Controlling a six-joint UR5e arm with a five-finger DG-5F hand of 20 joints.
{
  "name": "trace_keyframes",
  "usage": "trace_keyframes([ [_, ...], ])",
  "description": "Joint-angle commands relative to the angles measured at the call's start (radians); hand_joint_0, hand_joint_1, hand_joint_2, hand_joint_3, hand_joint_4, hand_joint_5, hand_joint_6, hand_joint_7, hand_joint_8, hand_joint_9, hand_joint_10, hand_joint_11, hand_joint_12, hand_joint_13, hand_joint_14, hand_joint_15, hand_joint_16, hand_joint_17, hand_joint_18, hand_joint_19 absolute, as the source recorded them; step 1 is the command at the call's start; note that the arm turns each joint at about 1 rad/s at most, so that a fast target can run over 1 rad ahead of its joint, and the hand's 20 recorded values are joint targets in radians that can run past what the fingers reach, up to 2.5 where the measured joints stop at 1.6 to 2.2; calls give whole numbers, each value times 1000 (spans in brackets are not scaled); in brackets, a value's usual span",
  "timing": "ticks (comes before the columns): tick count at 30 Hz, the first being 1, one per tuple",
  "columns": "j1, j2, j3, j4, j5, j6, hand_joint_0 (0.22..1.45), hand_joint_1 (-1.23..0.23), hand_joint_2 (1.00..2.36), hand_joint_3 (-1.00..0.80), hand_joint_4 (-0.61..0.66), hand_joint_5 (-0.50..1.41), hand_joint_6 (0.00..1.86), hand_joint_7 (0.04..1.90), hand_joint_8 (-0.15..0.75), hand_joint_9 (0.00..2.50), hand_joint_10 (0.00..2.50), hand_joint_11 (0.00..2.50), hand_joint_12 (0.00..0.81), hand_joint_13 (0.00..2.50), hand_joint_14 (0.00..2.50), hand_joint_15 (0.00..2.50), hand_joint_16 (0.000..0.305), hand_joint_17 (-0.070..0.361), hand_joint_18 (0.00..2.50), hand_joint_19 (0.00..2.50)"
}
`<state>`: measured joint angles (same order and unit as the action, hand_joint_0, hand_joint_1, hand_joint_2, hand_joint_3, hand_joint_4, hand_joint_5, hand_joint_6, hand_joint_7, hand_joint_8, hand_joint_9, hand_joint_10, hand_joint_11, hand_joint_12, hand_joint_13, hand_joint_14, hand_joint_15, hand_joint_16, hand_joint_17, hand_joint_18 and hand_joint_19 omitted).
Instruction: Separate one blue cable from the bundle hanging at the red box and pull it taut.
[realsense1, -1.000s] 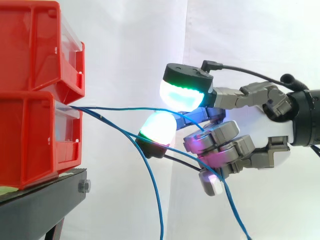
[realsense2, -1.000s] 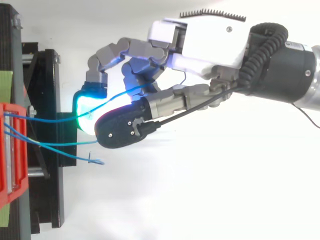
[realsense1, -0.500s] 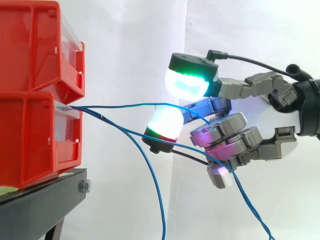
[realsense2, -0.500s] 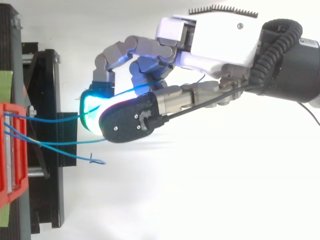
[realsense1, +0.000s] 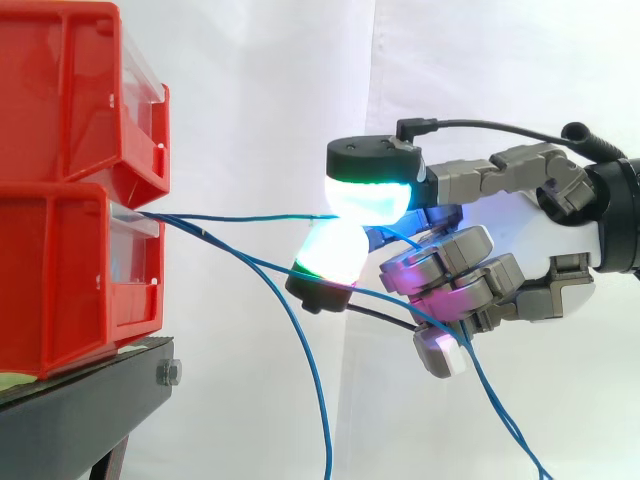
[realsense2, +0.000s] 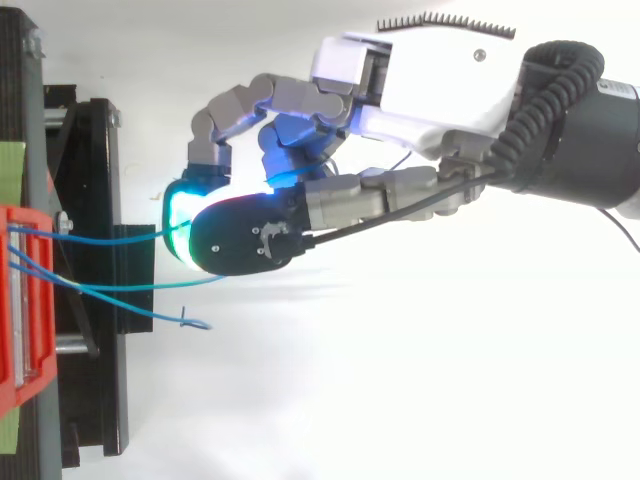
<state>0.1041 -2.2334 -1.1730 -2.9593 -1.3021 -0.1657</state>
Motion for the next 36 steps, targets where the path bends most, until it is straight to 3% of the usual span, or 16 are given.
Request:
trace_keyframes([
  [1,0,0,-1,-1,1,3,673,-681,1024,-50,165,-176,736,1021,318,633,1554,1271,349,922,1573,1411,45,101,1024,918],
  [7,0,0,-1,0,0,3,685,-738,1022,-113,174,-195,784,977,310,619,1576,1256,352,922,1566,1418,45,101,1024,915],
  [10,2,0,1,2,0,2,614,-692,1012,-349,176,-198,790,959,322,618,1553,1277,356,914,1563,1432,45,101,1016,932],
  [14,2,0,-1,2,0,2,582,-363,1000,-500,177,-191,782,975,327,660,1471,1277,363,915,1590,1415,46,103,1005,950],
  [18,3,0,1,2,0,3,601,-320,1000,-500,179,-181,754,968,316,710,1327,1341,358,923,1561,1401,46,104,1003,951],
  [21,3,0,-1,0,1,5,631,-361,1001,-481,182,-180,751,952,313,721,1318,1342,355,934,1536,1420,46,103,1014,953],
  [30,-7,0,-5,5,12,15,670,-573,1024,-160,168,-160,669,1060,312,719,1322,1347,354,953,1537,1427,46,103,1031,940],
  [36,-12,0,-5,17,12,17,681,-656,1024,-148,163,-163,670,1062,309,713,1323,1341,354,951,1534,1437,46,104,1029,934],
])
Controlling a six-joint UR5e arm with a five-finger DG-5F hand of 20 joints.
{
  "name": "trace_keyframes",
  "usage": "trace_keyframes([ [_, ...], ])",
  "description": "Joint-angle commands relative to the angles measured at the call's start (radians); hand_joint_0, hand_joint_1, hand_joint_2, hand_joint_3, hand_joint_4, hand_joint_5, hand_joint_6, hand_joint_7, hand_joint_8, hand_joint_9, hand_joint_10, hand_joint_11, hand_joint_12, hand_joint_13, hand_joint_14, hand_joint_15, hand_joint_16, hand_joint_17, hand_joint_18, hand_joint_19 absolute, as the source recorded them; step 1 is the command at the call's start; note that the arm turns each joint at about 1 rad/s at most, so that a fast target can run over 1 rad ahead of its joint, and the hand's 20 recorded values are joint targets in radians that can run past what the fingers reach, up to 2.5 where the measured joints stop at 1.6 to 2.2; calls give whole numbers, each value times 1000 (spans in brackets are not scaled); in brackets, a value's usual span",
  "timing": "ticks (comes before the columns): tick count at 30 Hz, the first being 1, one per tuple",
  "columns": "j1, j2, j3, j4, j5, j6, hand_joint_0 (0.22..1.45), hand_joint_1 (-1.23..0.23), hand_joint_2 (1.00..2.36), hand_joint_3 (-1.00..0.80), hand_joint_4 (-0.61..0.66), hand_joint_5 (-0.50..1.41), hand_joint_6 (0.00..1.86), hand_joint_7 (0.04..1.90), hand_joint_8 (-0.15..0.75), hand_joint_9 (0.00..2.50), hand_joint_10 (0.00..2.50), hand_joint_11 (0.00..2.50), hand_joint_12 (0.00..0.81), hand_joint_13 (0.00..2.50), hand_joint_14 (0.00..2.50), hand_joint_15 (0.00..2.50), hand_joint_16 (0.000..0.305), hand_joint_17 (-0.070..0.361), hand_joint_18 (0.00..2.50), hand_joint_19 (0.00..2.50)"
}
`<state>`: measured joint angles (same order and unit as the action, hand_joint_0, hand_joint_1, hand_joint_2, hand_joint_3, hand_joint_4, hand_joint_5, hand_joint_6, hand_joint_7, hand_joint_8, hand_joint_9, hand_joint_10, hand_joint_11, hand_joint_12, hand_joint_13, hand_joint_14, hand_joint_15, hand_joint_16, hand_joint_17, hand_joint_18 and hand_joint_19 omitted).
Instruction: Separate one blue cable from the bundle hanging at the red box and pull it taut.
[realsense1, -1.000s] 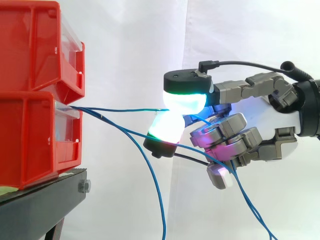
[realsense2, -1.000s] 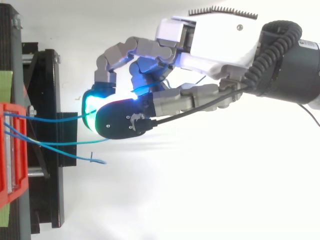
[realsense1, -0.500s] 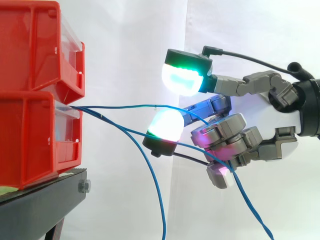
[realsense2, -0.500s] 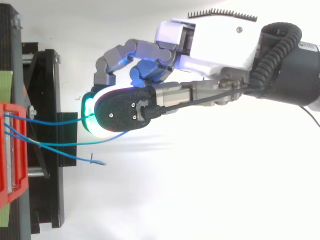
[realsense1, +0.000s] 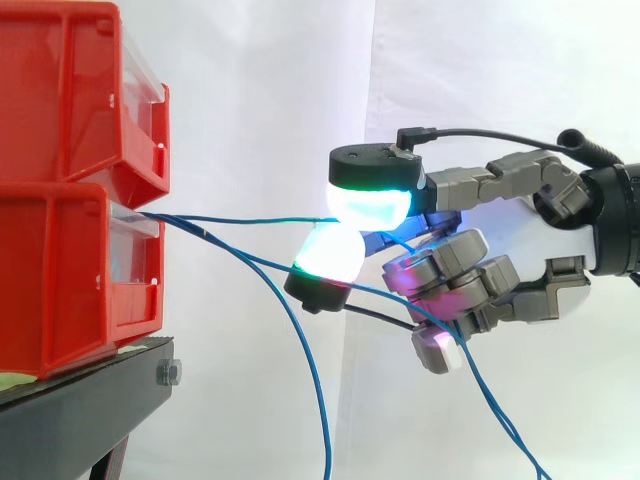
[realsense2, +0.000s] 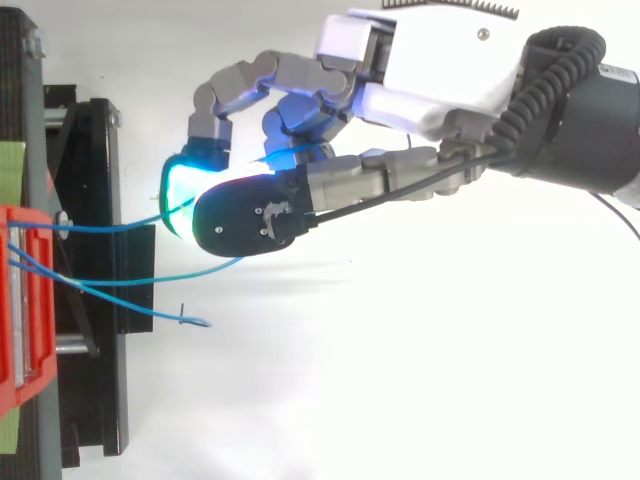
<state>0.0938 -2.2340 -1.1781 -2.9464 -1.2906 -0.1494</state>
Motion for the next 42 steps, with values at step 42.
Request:
trace_keyframes([
  [42,6,0,0,-13,11,2,543,-496,1000,-500,204,-154,616,1144,330,758,1176,1384,369,971,1552,1417,50,111,1053,944],
])
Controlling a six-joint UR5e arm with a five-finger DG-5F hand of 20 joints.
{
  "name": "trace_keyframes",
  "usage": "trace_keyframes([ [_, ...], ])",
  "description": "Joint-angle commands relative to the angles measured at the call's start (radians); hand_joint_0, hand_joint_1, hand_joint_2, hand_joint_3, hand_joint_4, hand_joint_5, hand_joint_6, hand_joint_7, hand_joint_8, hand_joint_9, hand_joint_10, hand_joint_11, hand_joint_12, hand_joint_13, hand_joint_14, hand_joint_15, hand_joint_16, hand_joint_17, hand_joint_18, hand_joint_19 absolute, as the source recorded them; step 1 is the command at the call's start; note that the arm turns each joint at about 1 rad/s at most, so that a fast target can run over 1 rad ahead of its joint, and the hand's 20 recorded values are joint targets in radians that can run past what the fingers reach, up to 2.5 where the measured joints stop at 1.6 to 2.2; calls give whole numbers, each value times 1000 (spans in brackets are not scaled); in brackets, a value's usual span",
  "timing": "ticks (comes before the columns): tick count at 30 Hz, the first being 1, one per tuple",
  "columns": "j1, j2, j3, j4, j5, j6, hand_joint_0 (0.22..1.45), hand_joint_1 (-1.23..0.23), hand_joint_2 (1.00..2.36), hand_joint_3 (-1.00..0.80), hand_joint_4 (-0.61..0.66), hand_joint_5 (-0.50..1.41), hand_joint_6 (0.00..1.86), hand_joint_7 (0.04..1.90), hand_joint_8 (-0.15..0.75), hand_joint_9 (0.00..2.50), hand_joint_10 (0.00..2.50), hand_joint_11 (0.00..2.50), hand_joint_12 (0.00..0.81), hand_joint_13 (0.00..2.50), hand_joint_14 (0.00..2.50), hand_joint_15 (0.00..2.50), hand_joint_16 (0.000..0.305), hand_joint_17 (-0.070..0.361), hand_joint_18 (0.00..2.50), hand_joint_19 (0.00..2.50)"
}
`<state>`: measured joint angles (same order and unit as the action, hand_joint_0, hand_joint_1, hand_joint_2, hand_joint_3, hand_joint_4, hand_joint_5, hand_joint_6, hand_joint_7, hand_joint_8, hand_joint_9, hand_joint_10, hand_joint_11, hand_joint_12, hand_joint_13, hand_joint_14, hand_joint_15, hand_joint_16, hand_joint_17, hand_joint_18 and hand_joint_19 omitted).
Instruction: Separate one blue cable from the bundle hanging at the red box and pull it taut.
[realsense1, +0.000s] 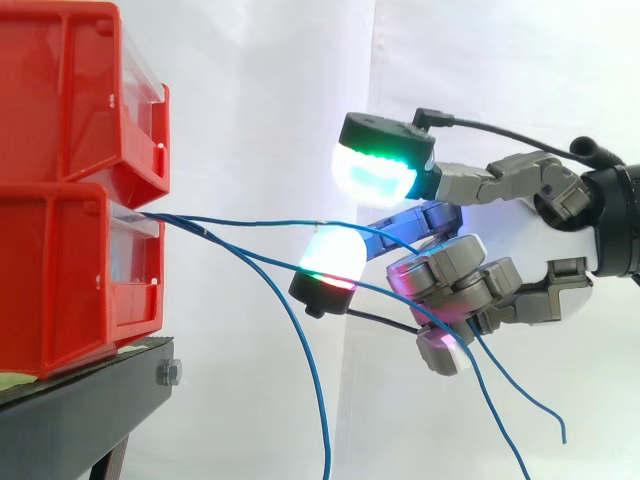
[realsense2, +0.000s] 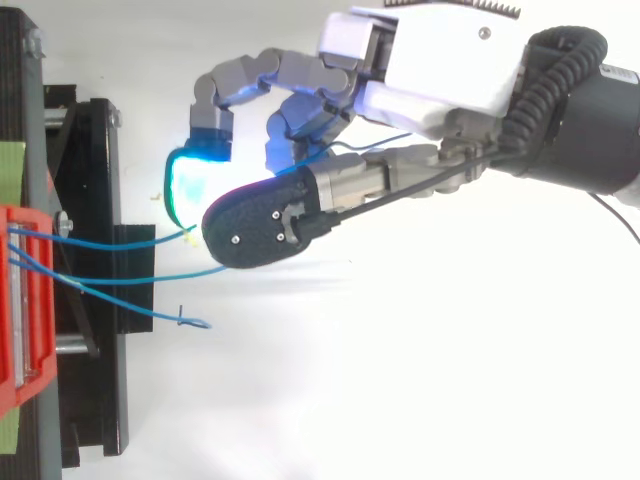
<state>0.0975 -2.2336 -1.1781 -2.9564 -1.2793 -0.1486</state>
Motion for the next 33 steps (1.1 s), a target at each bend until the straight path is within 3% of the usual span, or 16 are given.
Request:
trace_keyframes([
  [1,4,0,0,-4,0,0,542,-500,1000,-500,207,-154,616,1147,326,757,1183,1369,372,971,1558,1411,50,112,1054,942],
  [7,8,0,0,-1,0,1,606,-646,1005,-454,189,-164,678,1066,314,768,1220,1369,355,986,1532,1436,46,104,1052,958],
  [12,8,0,0,-3,0,4,658,-673,1023,-138,166,-172,716,1038,308,771,1240,1385,355,996,1520,1470,46,104,1054,966],
  [15,8,0,0,-3,0,4,666,-684,1024,-88,175,-177,732,1026,308,772,1242,1370,360,994,1522,1460,46,104,1054,958],
  [18,8,0,0,-3,0,4,655,-708,1023,-156,175,-180,742,1017,306,769,1226,1389,360,995,1511,1469,47,105,1052,956],
  [21,8,0,0,-4,0,4,603,-705,1012,-354,186,-182,749,1003,305,766,1212,1396,362,990,1500,1464,47,106,1044,959],
  [24,8,-1,0,-4,0,4,581,-628,1001,-479,192,-183,754,991,310,768,1215,1382,361,989,1506,1456,47,106,1041,974],
  [33,8,-1,0,-9,0,4,616,-545,1008,-408,185,-175,765,989,311,796,1167,1396,359,1000,1497,1446,47,106,1035,978],
])
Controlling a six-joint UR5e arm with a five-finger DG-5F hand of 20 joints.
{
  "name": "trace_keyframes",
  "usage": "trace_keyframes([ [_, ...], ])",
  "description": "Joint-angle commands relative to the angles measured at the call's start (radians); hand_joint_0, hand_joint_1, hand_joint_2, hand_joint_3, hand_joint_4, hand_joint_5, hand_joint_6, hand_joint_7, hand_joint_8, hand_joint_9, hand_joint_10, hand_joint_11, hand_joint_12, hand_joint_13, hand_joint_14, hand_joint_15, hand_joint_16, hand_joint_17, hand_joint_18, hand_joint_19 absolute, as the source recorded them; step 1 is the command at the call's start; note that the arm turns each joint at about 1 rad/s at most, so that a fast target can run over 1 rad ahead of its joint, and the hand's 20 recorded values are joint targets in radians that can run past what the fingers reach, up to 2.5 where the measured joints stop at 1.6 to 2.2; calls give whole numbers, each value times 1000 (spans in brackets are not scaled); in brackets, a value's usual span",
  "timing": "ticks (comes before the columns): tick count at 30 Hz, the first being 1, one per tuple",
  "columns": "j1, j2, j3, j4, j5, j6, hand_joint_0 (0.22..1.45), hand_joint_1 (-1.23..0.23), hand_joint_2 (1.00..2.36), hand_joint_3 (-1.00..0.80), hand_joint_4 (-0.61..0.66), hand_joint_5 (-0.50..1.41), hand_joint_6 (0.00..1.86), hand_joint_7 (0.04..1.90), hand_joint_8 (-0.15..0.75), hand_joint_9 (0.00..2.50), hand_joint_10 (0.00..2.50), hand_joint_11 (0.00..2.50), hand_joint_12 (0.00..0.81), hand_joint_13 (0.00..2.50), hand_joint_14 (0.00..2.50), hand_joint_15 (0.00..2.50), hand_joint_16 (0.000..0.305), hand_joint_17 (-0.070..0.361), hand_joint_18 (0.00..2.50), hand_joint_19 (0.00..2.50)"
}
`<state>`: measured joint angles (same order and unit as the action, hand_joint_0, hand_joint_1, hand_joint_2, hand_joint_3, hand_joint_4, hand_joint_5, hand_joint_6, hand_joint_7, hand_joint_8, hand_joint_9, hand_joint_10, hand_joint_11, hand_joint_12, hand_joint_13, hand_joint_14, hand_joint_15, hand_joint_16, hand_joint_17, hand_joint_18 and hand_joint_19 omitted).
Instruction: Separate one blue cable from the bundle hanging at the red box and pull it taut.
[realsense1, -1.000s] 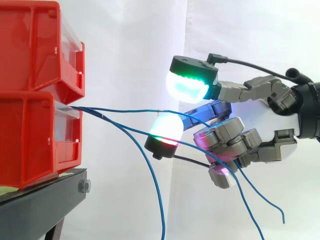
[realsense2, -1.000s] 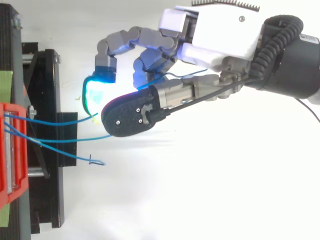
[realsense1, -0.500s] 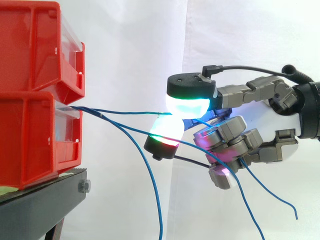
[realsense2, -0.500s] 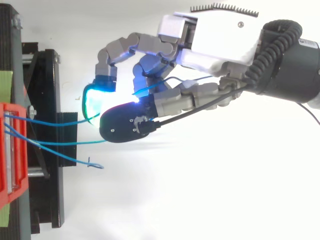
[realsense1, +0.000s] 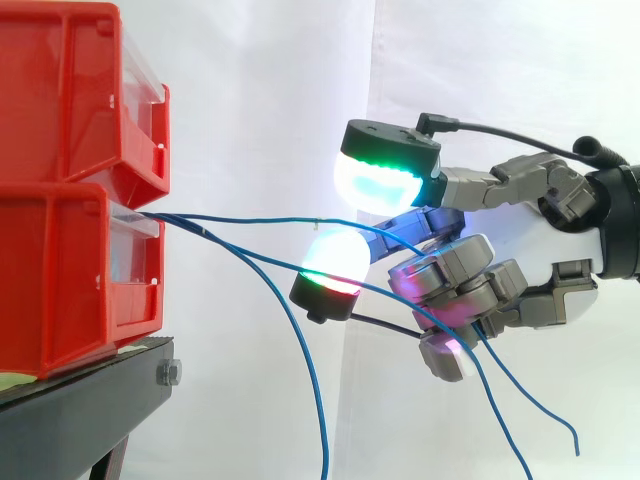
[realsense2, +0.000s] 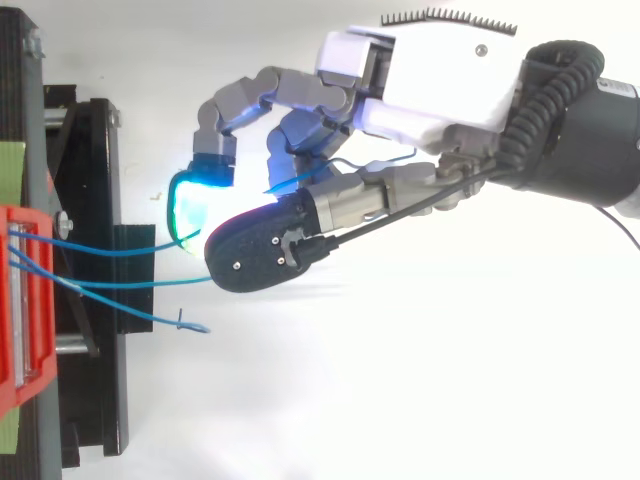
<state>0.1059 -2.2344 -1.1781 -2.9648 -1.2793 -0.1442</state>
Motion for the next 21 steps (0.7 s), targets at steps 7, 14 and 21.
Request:
trace_keyframes([
  [7,0,1,0,-5,0,0,638,-610,1021,-185,174,-179,765,982,314,797,1163,1405,361,1007,1485,1447,47,106,1040,967],
  [14,0,1,0,-5,0,11,648,-727,1019,-224,188,-189,773,987,308,779,1171,1393,365,1004,1455,1466,48,108,1036,962],
  [21,0,1,0,-13,0,17,653,-735,1017,-277,181,-196,809,981,309,779,1193,1381,358,1008,1426,1477,48,108,1040,959],
])
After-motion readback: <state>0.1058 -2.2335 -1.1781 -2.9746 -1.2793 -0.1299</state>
